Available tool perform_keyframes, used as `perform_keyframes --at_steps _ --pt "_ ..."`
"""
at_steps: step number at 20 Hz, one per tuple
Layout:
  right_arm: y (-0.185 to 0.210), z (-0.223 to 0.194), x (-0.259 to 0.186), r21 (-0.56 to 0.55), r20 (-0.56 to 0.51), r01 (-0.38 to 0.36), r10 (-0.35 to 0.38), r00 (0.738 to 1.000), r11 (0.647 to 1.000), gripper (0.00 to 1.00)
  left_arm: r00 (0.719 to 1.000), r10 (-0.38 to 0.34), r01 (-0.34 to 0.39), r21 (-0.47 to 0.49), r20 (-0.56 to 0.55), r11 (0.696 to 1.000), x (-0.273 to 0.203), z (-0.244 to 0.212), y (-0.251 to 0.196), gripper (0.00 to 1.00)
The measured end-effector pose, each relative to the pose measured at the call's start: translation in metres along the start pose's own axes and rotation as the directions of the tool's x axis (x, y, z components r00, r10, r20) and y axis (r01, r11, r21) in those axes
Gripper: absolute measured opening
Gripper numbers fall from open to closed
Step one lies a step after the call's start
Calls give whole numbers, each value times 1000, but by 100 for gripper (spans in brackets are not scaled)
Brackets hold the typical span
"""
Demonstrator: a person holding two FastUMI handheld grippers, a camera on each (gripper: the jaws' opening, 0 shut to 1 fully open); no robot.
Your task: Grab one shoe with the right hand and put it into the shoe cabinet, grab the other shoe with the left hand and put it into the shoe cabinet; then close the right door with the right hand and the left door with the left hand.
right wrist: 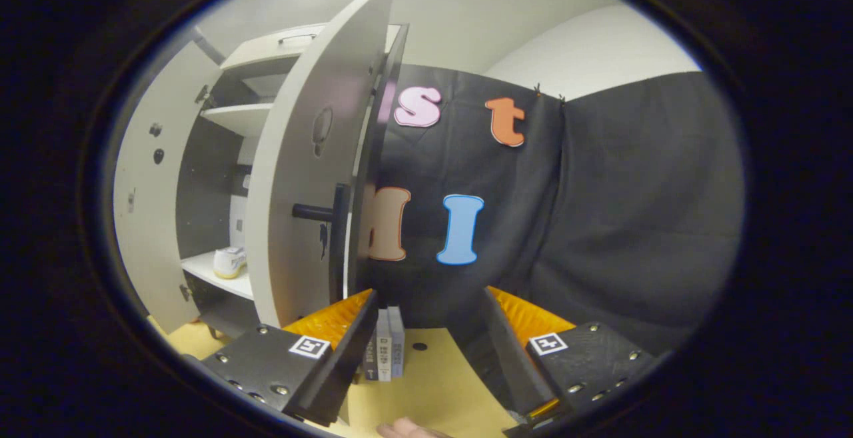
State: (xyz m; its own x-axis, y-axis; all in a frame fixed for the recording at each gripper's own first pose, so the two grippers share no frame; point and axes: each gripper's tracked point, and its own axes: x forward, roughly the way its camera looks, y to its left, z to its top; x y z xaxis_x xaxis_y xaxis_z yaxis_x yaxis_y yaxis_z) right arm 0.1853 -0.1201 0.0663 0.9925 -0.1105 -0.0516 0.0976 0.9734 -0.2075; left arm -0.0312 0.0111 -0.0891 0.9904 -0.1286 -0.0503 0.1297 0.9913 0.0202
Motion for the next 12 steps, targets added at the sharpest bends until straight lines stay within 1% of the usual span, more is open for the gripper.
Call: perform_keyframes --at_steps 3,4,5,6,7,9,10,11,12 --pt "5 -4 -4 34 -23 11 -10 1000 999 91 1000 3 -3 -3 -3 1000 0 -2 3 97" --pt "8 -4 -4 34 -23 9 -8 1000 999 93 1000 7 -7 -4 -6 1000 -1 -4 6 97" --pt "9 -3 -4 28 -21 11 -11 1000 1000 93 1000 11 -11 -6 -8 1000 -2 -5 7 96" --pt "11 -2 -5 24 -15 15 -15 1000 1000 96 1000 12 -12 -9 -8 1000 -2 -5 7 97" --pt "17 -2 -6 33 -13 2 -1 1000 999 93 1000 12 -12 -9 -13 1000 -2 -6 6 97" --pt "23 0 -9 59 -17 9 -8 1000 998 88 999 16 -16 -1 -30 1000 -3 -9 8 96" --pt "24 0 -9 68 -13 13 -12 1000 998 82 999 20 -20 5 -32 1000 -3 -8 9 97" --pt "24 0 -11 68 -13 20 -19 1000 998 85 999 28 -27 11 -30 1000 -5 -7 13 97" --pt "23 0 -11 61 -10 29 -29 1000 998 82 999 37 -36 15 -27 999 -5 -6 16 97"
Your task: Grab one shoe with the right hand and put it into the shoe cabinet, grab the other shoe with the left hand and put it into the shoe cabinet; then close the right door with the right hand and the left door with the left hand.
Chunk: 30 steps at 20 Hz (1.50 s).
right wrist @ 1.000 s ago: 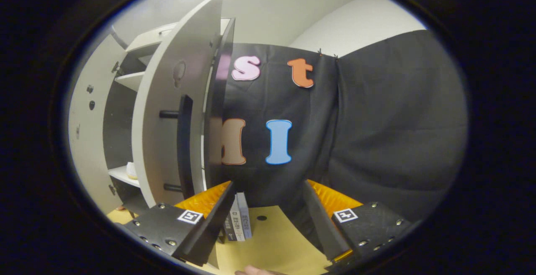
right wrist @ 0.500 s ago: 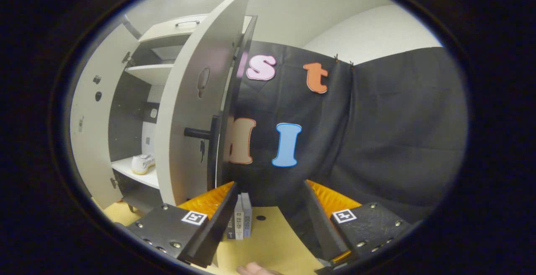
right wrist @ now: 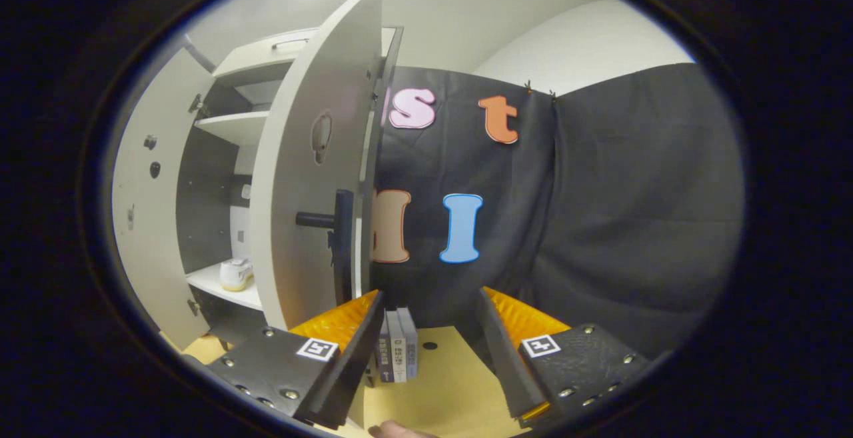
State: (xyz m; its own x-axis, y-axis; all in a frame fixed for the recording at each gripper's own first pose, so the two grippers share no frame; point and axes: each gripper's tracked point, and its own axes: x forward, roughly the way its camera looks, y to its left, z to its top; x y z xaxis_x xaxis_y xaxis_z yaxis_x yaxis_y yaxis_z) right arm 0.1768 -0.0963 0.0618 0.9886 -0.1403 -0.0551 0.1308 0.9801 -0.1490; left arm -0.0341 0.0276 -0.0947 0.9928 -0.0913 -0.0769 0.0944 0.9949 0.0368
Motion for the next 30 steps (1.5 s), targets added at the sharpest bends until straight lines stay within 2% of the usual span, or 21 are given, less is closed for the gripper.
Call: perform_keyframes --at_steps 2,4,7,11,13,16,18,19,25,28,30 --pt "1 3 -2 -11 8 17 -17 1000 1000 85 1000 4 -4 -4 13 1000 -3 3 3 97" --pt "8 4 -5 -23 27 18 -18 999 1000 82 1000 7 -7 -10 20 1000 -6 5 6 97" --pt "30 4 -9 -12 27 -26 27 999 1000 82 1000 9 -9 -14 26 1000 -8 8 8 97" --pt "71 9 -12 57 20 -86 85 996 995 85 1000 9 -9 -18 16 1000 2 6 11 97" --pt "98 10 -11 52 30 -121 119 992 991 82 1000 16 -16 -17 12 1000 2 6 16 96" --pt "143 9 -9 41 48 -158 156 987 987 86 999 42 -42 -16 13 999 -3 9 29 97" --pt "176 0 -11 29 38 -206 205 978 978 93 998 65 -65 -21 -5 998 -6 8 39 97" --pt "183 -3 -13 27 34 -207 206 978 978 99 997 74 -74 -24 -12 997 -11 7 44 97" --pt "198 -15 -37 -10 70 -189 189 979 982 98 991 129 -130 -45 -23 990 -11 8 79 97" --pt "182 -19 -55 1 89 -114 114 990 993 98 989 142 -144 -46 -28 989 -6 6 86 97" --pt "183 -18 -69 6 109 -114 113 988 993 98 988 150 -152 -50 -31 987 -5 6 93 98"
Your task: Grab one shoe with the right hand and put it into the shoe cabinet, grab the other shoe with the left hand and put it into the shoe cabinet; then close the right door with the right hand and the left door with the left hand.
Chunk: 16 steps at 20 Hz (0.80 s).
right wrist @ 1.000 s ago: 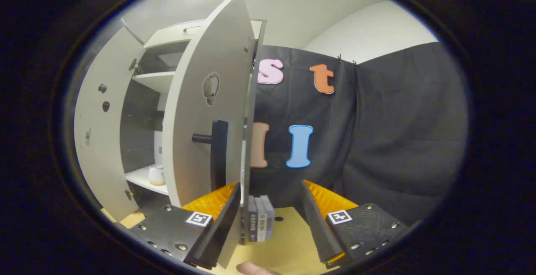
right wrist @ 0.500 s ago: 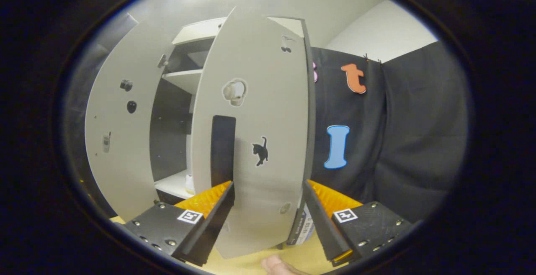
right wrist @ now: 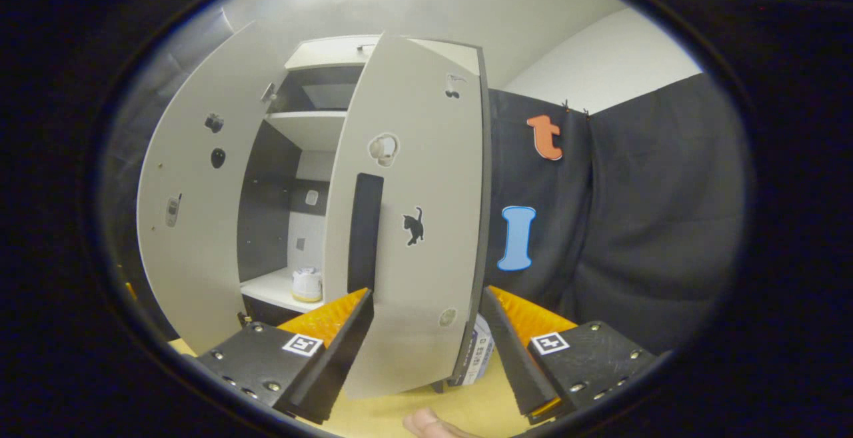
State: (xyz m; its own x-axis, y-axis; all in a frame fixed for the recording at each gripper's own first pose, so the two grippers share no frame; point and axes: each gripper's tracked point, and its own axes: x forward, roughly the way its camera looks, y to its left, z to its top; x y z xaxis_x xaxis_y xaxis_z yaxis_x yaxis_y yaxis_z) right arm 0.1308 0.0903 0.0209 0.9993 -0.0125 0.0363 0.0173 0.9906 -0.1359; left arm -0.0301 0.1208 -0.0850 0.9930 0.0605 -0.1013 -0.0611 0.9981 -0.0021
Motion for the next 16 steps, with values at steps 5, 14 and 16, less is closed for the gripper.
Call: perform_keyframes --at_steps 5,14,16 --pt "2 -12 -46 54 28 -9 8 1000 998 98 999 46 -46 11 -25 999 14 2 24 96" --pt "18 -84 -127 87 -20 -41 43 999 995 99 992 123 -124 25 25 992 56 39 72 97" --pt "11 -96 -140 97 -39 -21 25 999 995 98 990 132 -132 5 53 991 68 51 79 97"
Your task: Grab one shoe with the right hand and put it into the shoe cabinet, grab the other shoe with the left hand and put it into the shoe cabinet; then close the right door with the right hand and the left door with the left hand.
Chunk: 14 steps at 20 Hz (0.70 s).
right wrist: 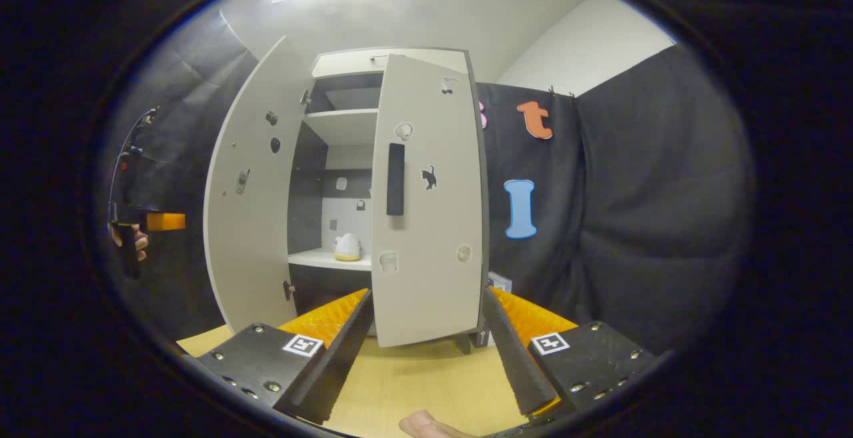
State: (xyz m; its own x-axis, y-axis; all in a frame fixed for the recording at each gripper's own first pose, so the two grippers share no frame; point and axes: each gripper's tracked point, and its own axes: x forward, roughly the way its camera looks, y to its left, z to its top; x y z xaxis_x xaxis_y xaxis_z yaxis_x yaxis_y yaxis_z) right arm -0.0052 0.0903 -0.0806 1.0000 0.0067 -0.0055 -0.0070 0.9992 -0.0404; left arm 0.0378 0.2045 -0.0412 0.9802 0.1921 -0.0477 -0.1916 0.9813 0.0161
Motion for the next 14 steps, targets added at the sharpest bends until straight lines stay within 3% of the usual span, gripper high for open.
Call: perform_keyframes --at_steps 7,14 --pt "-31 -3 -22 44 -9 39 -39 999 998 98 1000 4 -4 -10 5 1000 23 27 -3 98" --pt "-38 2 -38 64 27 6 -7 1000 998 99 999 -23 23 -18 -27 1000 27 48 -23 96"
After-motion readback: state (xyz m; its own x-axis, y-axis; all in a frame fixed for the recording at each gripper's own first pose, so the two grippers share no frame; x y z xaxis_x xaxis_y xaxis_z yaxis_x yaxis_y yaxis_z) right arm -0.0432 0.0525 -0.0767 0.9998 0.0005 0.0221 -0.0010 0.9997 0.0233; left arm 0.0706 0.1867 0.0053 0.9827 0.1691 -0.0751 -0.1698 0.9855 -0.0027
